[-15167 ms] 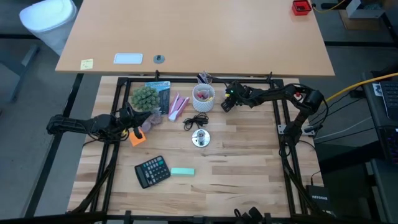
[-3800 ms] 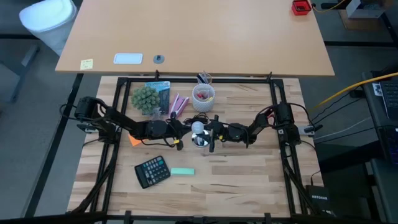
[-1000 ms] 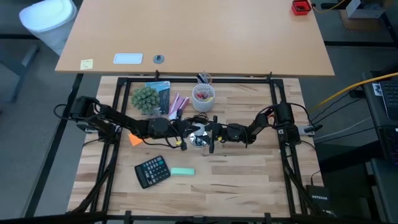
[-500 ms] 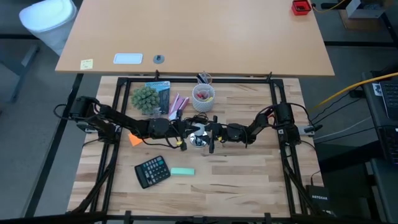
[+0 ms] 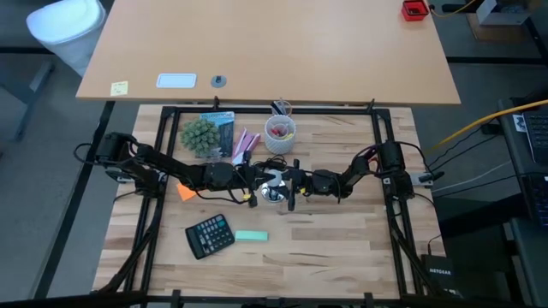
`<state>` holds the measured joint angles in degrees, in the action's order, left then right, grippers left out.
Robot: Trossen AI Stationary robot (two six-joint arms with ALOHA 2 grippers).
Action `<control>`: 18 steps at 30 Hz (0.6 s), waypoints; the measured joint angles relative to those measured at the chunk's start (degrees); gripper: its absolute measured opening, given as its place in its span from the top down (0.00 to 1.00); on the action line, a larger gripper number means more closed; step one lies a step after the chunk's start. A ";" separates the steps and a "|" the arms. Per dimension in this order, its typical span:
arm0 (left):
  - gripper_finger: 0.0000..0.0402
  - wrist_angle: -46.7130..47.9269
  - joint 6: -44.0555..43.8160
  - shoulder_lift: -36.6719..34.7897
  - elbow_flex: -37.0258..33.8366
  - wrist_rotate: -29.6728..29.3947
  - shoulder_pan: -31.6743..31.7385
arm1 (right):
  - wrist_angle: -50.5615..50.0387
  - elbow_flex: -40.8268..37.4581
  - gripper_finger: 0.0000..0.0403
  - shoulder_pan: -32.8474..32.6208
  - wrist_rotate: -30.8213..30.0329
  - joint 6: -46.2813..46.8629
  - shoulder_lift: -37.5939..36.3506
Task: Screw lightbulb
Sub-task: Insert the lightbulb into the lamp
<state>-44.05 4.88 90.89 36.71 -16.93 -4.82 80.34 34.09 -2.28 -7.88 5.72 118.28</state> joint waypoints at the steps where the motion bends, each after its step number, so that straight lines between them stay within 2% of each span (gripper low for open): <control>1: 1.00 0.09 -0.06 0.00 0.00 -0.02 0.00 | 0.14 -0.05 0.51 0.00 -0.06 -0.12 0.10; 8: 1.00 0.13 -0.17 0.00 0.00 0.00 0.00 | 0.23 -0.02 0.38 0.00 0.18 -0.04 0.09; 18: 1.00 0.15 -0.20 0.00 0.00 0.00 0.00 | 0.36 -0.02 0.35 0.00 0.15 -0.07 0.07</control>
<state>-43.90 4.69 90.89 36.71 -16.93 -4.82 80.71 34.06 -2.28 -7.73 5.65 118.34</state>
